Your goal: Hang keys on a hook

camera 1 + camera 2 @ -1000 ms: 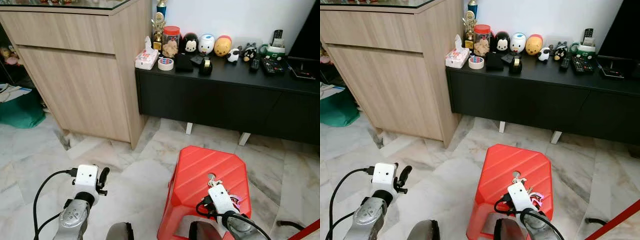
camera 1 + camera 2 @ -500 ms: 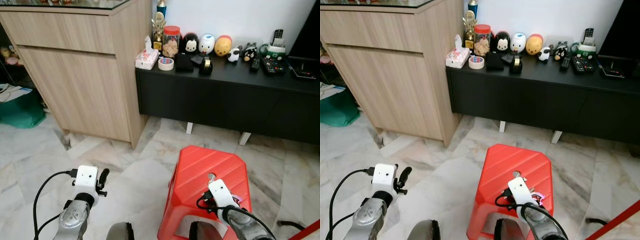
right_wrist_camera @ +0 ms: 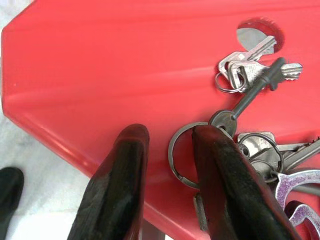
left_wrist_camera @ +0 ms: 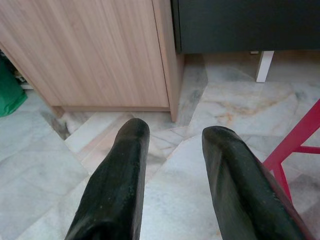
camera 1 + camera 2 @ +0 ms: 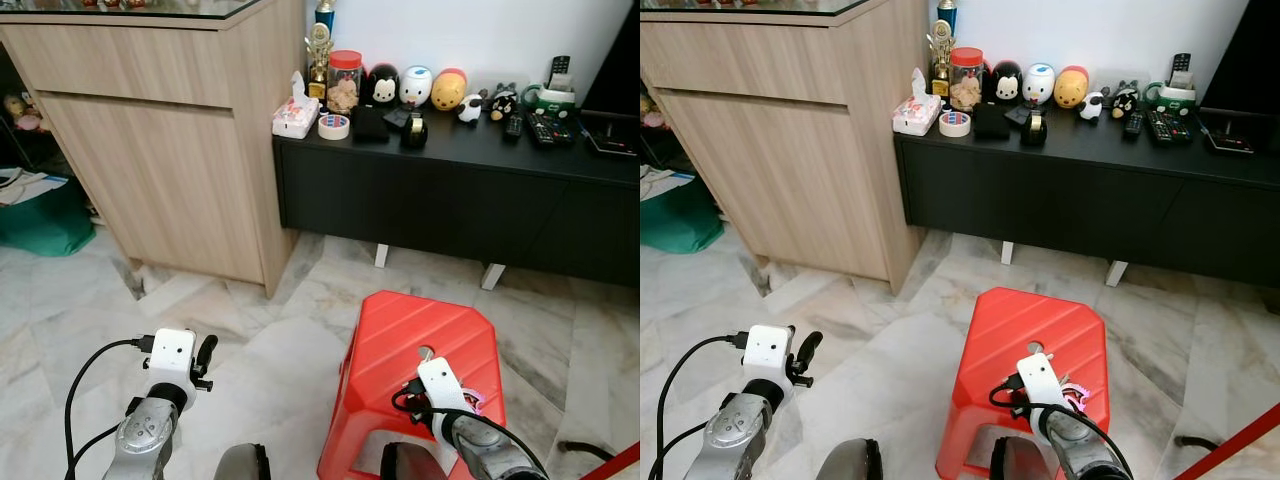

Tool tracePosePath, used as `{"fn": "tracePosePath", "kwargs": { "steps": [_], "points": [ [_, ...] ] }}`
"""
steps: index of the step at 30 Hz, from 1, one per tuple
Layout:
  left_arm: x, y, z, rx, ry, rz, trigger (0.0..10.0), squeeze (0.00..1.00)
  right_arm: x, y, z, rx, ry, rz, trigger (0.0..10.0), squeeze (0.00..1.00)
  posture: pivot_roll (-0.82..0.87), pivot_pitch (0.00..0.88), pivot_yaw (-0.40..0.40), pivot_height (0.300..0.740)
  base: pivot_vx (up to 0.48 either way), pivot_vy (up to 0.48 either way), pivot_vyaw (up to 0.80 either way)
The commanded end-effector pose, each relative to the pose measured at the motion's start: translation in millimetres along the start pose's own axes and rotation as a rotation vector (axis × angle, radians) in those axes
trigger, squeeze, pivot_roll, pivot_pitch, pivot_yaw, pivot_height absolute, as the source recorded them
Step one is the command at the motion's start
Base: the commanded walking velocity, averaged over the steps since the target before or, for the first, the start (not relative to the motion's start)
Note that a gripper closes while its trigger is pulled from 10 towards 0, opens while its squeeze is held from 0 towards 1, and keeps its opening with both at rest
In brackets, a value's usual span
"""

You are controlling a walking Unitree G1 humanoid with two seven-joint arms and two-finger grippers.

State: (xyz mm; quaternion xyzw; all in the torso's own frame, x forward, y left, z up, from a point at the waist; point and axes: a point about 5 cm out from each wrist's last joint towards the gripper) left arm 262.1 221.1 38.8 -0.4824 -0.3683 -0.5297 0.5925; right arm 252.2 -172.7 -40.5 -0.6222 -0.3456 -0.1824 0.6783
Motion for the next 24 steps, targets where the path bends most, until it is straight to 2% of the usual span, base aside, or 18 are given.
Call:
{"fn": "tracePosePath", "kwargs": {
  "steps": [1, 13, 24],
  "points": [
    [1.9, 1.4, 0.8, -0.014, 0.031, -0.008, 10.0, 0.0, 1.6, -0.1, -2.2, -0.018, 0.035, -0.015, 10.0, 0.0, 0.09, 0.0, 0.0, 0.602, 0.0, 0.0, 0.0],
    [2.2, 1.7, 0.4, -0.018, 0.037, -0.008, 10.0, 0.0, -4.2, -0.7, 0.9, -0.013, 0.043, 0.004, 10.0, 0.0, 0.09, 0.0, 0.0, 0.602, 0.0, 0.0, 0.0],
    [2.1, 2.0, -0.5, -0.022, 0.046, -0.008, 10.0, 0.0, -4.5, -2.5, 0.9, -0.021, 0.059, -0.028, 10.0, 0.0, 0.09, 0.0, -0.003, 0.602, 0.0, 0.0, 0.0]
  ]
}}
Point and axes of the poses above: a point about 5 cm out from each wrist's last joint towards the gripper, its own y axis pointing out of the wrist towards the gripper, its own x axis along the axis of the wrist's last joint, z = x × y, and after that the axes turned 5 degrees about y, right-handed
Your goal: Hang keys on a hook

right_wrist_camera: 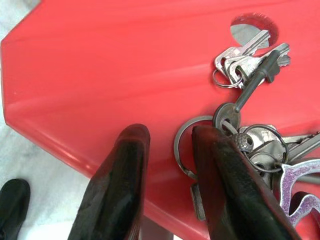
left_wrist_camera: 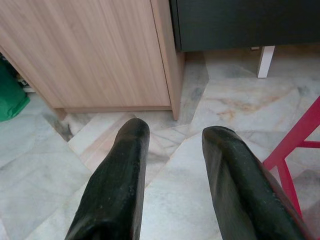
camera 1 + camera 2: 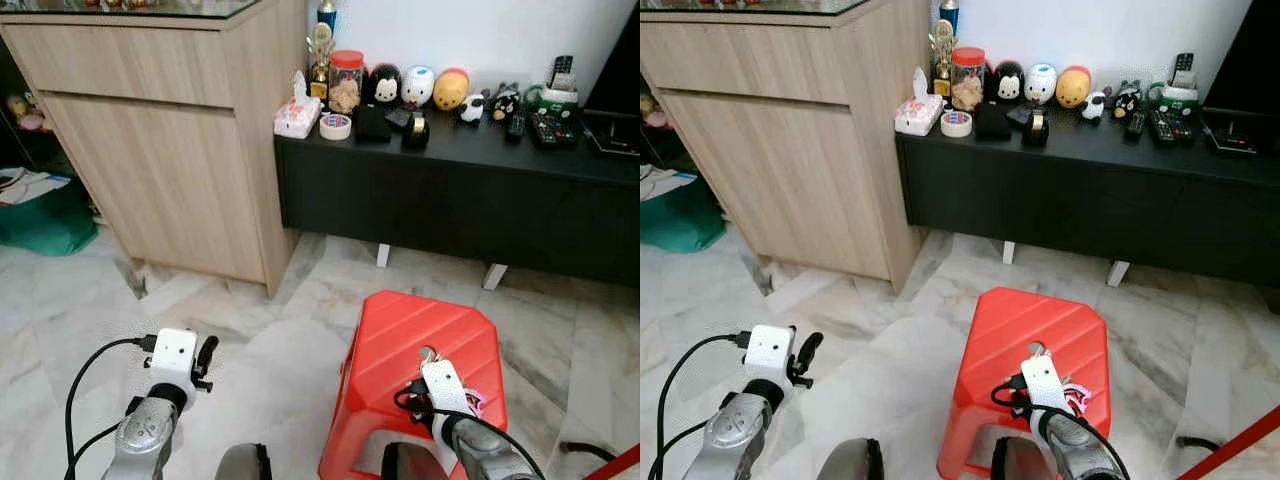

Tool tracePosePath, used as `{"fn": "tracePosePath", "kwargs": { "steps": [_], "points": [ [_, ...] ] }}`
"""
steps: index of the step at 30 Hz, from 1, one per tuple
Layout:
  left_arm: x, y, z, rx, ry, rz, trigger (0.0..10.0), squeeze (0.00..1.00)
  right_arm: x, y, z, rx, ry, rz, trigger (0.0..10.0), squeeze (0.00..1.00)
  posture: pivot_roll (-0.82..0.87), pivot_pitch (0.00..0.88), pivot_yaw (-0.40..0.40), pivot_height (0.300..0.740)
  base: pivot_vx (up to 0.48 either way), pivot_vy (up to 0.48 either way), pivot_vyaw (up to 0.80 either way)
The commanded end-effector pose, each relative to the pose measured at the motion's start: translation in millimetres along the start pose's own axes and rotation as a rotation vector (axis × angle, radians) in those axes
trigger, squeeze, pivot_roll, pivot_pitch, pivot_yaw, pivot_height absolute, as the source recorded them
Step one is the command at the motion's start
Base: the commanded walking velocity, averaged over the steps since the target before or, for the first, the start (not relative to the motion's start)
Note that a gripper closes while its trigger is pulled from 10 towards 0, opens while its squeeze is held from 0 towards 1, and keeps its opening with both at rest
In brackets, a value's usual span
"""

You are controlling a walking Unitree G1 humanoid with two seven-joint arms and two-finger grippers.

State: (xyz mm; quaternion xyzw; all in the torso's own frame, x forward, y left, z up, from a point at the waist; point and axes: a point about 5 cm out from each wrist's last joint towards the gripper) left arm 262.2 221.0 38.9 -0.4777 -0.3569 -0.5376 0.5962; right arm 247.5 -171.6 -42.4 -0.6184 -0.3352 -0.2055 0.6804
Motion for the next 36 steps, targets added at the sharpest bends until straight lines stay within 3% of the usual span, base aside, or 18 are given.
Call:
{"fn": "tracePosePath", "kwargs": {
  "steps": [1, 12, 13, 14, 15, 16, 21, 23, 26, 36],
  "points": [
    [2.0, 2.0, -0.6, -0.014, 0.017, -0.01, 10.0, 0.0, -0.8, -1.1, -1.6, -0.011, 0.013, -0.005, 10.0, 0.0, 0.09, 0.0, -0.003, 0.602, 0.0, 0.0, 0.0],
    [1.9, 2.3, -1.0, -0.014, 0.023, -0.01, 10.0, 0.0, -20.7, -2.4, -0.6, -0.01, -0.007, 0.11, 10.0, 0.0, 0.09, 0.0, -0.006, 0.602, 0.0, 0.0, 0.0],
    [1.5, 2.1, -0.6, -0.013, 0.024, -0.009, 10.0, 0.0, -24.0, -2.8, -1.3, -0.018, -0.004, 0.129, 3.5, 0.0, 0.09, 0.0, -0.006, 0.602, 0.0, 0.0, 0.0],
    [1.3, 1.9, -0.4, -0.012, 0.025, -0.008, 10.0, 0.0, -25.0, -3.0, -1.4, -0.018, -0.003, 0.135, 3.5, 0.0, 0.09, 0.0, -0.006, 0.602, 0.0, 0.0, 0.0],
    [1.3, 1.8, -0.3, -0.012, 0.025, -0.008, 10.0, 0.0, -25.5, -3.0, -1.5, -0.019, 0.0, 0.138, 0.9, 0.0, 0.09, 0.0, -0.006, 0.602, 0.0, 0.0, 0.0],
    [1.2, 1.8, -0.2, -0.011, 0.026, -0.008, 10.0, 0.0, -25.8, -3.1, -1.7, -0.021, 0.004, 0.141, 0.0, 0.0, 0.09, 0.0, -0.006, 0.602, 0.0, 0.0, 0.0],
    [1.0, 1.5, 0.3, -0.013, 0.03, -0.006, 10.0, 0.0, -28.0, -3.3, -1.9, -0.024, 0.014, 0.164, 1.7, 0.0, 0.1, 0.0, -0.007, 0.602, 0.0, 0.0, 0.0],
    [0.9, 1.4, 0.6, -0.016, 0.032, -0.006, 10.0, 0.0, -29.7, -3.5, -1.9, -0.028, 0.02, 0.176, 0.4, 0.0, 0.1, 0.0, -0.005, 0.602, 0.0, 0.0, 0.0],
    [0.8, 1.2, 0.5, -0.02, 0.035, -0.005, 10.0, 0.0, -31.4, -3.8, -1.8, -0.029, 0.02, 0.182, 0.0, 0.0, 0.1, 0.0, -0.005, 0.602, 0.0, 0.0, 0.0],
    [0.6, 1.0, 0.3, -0.022, 0.04, -0.004, 10.0, 0.0, -27.8, -3.7, -1.2, -0.032, 0.067, 0.108, 0.0, 0.0, 0.1, 0.0, -0.005, 0.602, 0.0, 0.0, 0.0]
  ]
}}
Point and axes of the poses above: a point about 5 cm out from each wrist's last joint towards the gripper, its own y axis pointing out of the wrist towards the gripper, its own x axis along the axis of the wrist's last joint, z = x × y, and after that the axes turned 5 degrees about y, right-handed
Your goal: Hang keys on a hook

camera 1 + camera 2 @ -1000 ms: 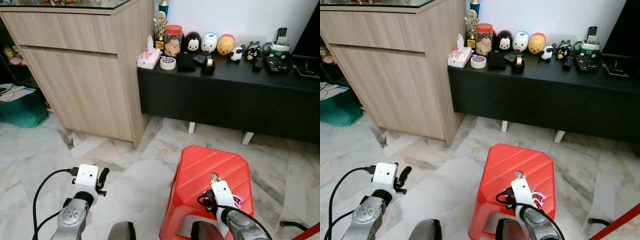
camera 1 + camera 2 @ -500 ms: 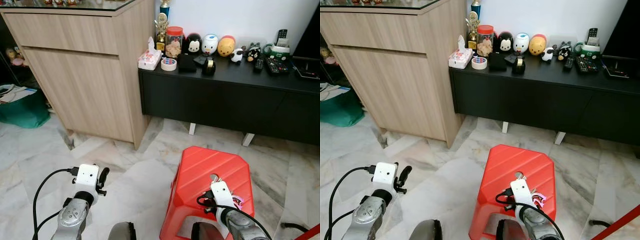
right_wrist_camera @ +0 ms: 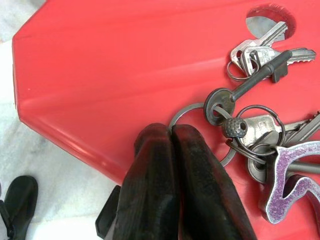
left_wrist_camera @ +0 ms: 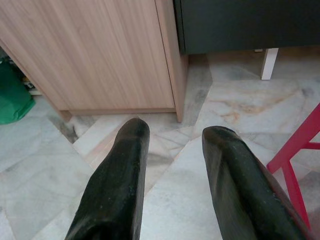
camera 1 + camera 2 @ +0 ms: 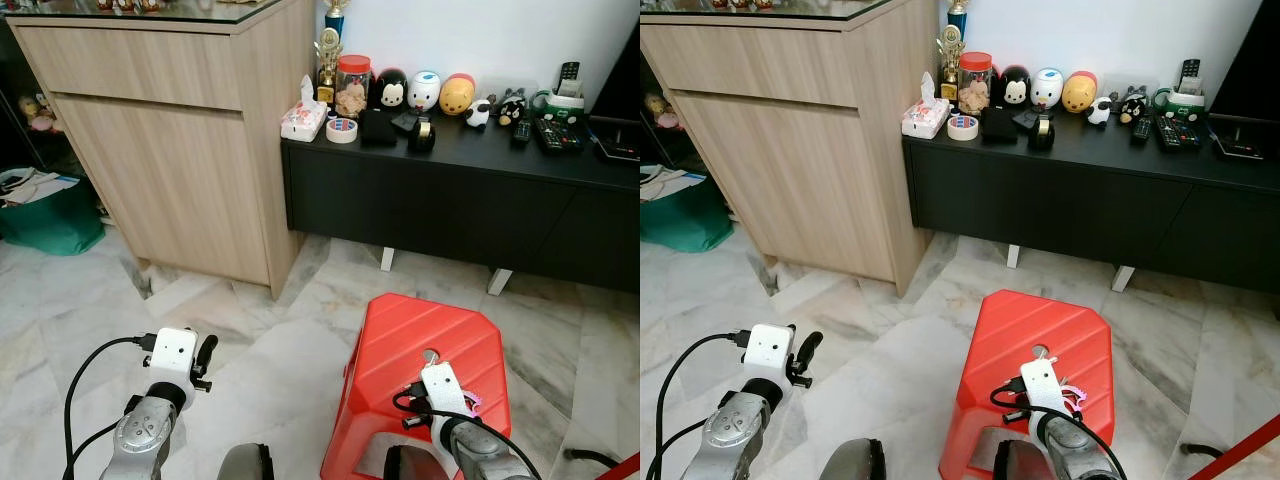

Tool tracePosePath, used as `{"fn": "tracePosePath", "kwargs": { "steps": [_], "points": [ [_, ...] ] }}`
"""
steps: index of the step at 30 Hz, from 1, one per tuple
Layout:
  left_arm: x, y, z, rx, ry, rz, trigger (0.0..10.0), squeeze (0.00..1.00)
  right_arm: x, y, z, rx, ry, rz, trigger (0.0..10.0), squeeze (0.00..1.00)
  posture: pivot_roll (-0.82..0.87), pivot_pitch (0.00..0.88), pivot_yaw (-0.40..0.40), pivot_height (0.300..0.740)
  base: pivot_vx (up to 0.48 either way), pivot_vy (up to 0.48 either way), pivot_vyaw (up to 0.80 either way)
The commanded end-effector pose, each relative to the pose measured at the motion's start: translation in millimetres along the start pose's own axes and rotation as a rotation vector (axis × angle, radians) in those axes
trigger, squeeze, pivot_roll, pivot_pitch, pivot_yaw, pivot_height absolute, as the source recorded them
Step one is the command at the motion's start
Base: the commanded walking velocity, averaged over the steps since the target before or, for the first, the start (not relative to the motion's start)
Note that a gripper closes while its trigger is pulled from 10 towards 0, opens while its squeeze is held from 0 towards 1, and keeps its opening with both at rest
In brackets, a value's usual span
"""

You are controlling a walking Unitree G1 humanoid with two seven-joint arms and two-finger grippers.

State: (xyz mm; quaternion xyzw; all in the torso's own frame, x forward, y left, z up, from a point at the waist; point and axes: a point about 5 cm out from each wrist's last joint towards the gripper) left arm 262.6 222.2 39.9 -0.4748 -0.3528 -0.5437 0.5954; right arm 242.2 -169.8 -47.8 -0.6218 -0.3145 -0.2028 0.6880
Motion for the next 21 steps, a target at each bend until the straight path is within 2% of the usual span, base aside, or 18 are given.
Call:
{"fn": "tracePosePath", "kwargs": {
  "steps": [1, 6, 15, 21],
  "points": [
    [-0.1, 0.8, -1.2, -0.015, 0.028, 0.002, 10.0, 0.0, -13.9, -3.6, -6.7, -0.044, 0.059, 0.014, 0.0, 0.0, 0.1, 0.0, -0.005, 0.602, 0.0, 0.0, 0.0],
    [-0.1, 0.7, -0.8, -0.013, 0.029, 0.001, 10.0, 0.0, 3.8, -5.7, -12.6, -0.071, 0.088, -0.125, 0.0, 0.0, 0.1, 0.0, -0.005, 0.602, 0.0, 0.0, 0.0],
    [-0.5, 1.2, -1.9, -0.008, 0.028, 0.002, 10.0, 0.0, 11.9, -12.4, -18.9, -0.116, 0.136, -0.263, 0.0, 0.0, 0.09, 0.0, -0.012, 0.602, 0.0, 0.0, 0.0],
    [-2.1, 0.9, -2.6, -0.003, 0.027, 0.004, 10.0, 0.0, 25.6, -21.9, -19.4, -0.092, 0.185, -0.431, 0.0, 0.0, 0.08, 0.0, -0.02, 0.602, 0.0, 0.0, 0.0]
  ]
}}
Point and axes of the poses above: a point about 5 cm out from each wrist's last joint towards the gripper, its own y axis pointing out of the wrist towards the gripper, its own x axis along the axis of the wrist's last joint, z = x × y, and after that the axes turned 5 degrees about y, right-handed
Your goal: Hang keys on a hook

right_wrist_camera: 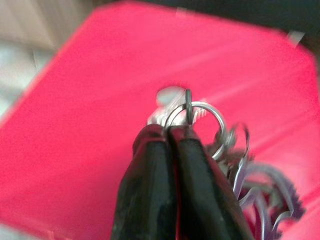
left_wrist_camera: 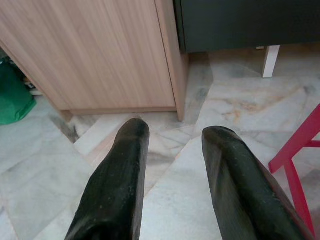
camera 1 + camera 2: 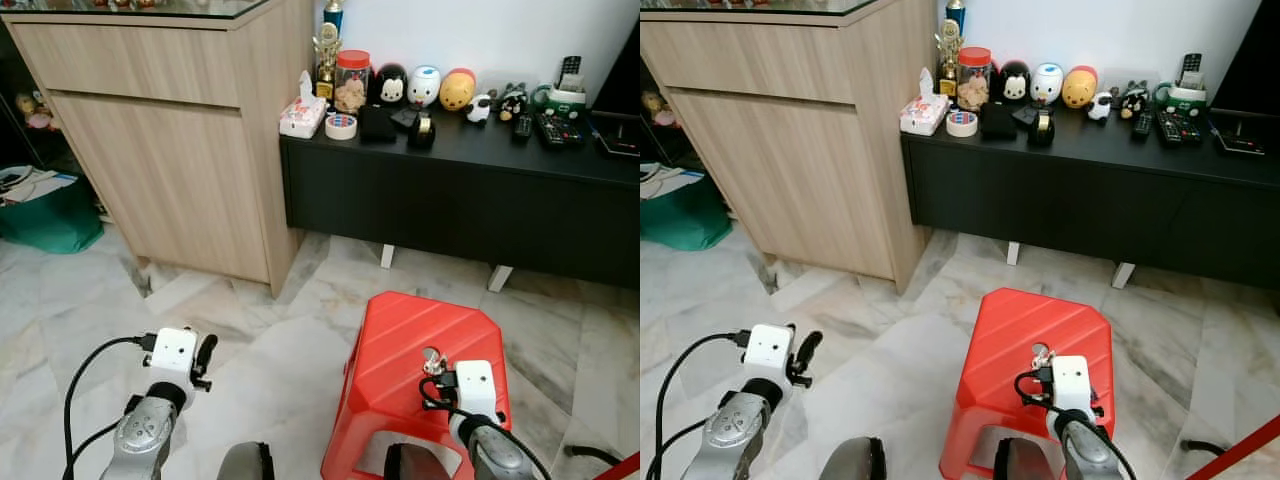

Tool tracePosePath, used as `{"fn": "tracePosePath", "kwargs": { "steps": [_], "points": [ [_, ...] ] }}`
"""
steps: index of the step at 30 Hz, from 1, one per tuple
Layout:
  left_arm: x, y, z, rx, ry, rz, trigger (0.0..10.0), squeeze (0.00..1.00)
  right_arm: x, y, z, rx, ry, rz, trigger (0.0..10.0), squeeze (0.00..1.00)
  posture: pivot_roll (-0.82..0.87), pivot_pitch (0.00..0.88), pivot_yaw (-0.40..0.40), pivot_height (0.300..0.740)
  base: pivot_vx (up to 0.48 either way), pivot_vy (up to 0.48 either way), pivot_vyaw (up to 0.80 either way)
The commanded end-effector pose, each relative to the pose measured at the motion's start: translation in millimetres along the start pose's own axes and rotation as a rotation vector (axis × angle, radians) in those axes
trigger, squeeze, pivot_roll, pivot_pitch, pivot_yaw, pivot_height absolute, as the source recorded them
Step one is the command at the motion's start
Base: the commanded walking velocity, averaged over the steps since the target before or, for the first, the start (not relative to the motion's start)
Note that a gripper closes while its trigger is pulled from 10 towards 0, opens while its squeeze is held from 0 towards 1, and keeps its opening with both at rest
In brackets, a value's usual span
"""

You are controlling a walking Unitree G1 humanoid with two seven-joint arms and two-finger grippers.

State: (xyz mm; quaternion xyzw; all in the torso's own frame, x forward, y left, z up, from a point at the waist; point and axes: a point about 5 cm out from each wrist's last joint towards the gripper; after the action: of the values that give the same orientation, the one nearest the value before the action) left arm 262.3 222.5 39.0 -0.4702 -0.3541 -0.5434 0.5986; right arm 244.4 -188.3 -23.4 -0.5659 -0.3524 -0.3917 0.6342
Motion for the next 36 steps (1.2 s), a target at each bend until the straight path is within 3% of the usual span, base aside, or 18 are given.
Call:
{"fn": "tracePosePath", "kwargs": {
  "steps": [1, 9, 13, 16, 21, 22, 28, 33, 34, 36],
  "points": [
    [-1.2, 1.1, -2.8, -0.013, 0.021, 0.005, 10.0, 0.0, 13.0, 0.0, -0.4, 0.002, 0.019, -0.091, 0.0, 0.0, 0.08, 0.0, -0.022, 0.602, 0.0, 0.0, 0.0],
    [-0.7, 2.4, -4.2, -0.008, 0.025, 0.0, 10.0, 0.0, 37.3, -9.0, -3.4, -0.005, 0.117, -0.285, 0.0, 0.0, 0.08, 0.0, -0.03, 0.602, 0.0, 0.0, 0.0],
    [-1.1, 2.8, -3.4, -0.005, 0.029, 0.001, 10.0, 0.0, 54.2, -11.6, 0.3, 0.029, 0.306, -0.366, 0.0, 0.0, 0.08, 0.0, -0.034, 0.602, 0.0, 0.0, 0.0],
    [-0.8, 3.4, -2.5, 0.0, 0.03, 0.0, 10.0, 0.0, 65.0, -11.6, 2.1, 0.048, 0.35, -0.398, 0.0, 0.0, 0.08, 0.0, -0.037, 0.602, 0.0, 0.0, 0.0],
    [-0.9, 4.4, -3.5, -0.001, 0.031, 0.0, 10.0, 0.0, 66.8, -7.0, 5.7, 0.064, 0.314, -0.364, 0.0, 0.0, 0.07, 0.0, -0.038, 0.602, 0.0, 0.0, 0.0],
    [-0.9, 4.5, -3.9, -0.001, 0.032, -0.001, 10.0, 0.0, 62.9, -5.5, 3.3, 0.044, 0.3, -0.337, 10.0, 0.0, 0.07, 0.0, -0.039, 0.602, 0.0, 0.0, 0.0],
    [-1.9, 3.8, -6.1, -0.001, 0.031, -0.001, 10.0, 0.0, 40.2, -6.8, -15.0, -0.04, 0.219, -0.175, 10.0, 0.0, 0.07, 0.0, -0.042, 0.602, 0.0, 0.0, 0.0],
    [-3.0, 3.3, -7.3, -0.004, 0.029, 0.001, 10.0, 0.0, 32.2, -3.2, -20.1, -0.052, 0.177, -0.105, 10.0, 0.0, 0.07, 0.0, -0.04, 0.602, 0.0, 0.0, 0.0],
    [-3.4, 3.0, -7.8, -0.006, 0.029, 0.001, 10.0, 0.0, 31.7, -1.6, -21.1, -0.05, 0.166, -0.095, 10.0, 1.0, 0.07, 0.0, -0.04, 0.602, 0.0, 0.0, 0.0],
    [-3.7, 2.7, -8.4, -0.007, 0.027, 0.001, 10.0, 0.0, 33.1, 1.0, -22.2, -0.055, 0.154, -0.087, 10.0, 1.0, 0.07, 0.0, -0.04, 0.602, 0.0, 0.0, 0.0]
  ]
}}
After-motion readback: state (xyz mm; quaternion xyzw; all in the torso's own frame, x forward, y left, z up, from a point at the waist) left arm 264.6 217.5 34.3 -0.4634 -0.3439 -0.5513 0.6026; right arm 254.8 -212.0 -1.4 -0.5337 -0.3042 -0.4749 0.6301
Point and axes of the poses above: a point about 5 cm out from each wrist's last joint towards the gripper, its own y axis pointing out of the wrist towards the gripper, its own x axis along the axis of the wrist's last joint, z = x × y, and after that the axes turned 5 degrees about y, right-handed
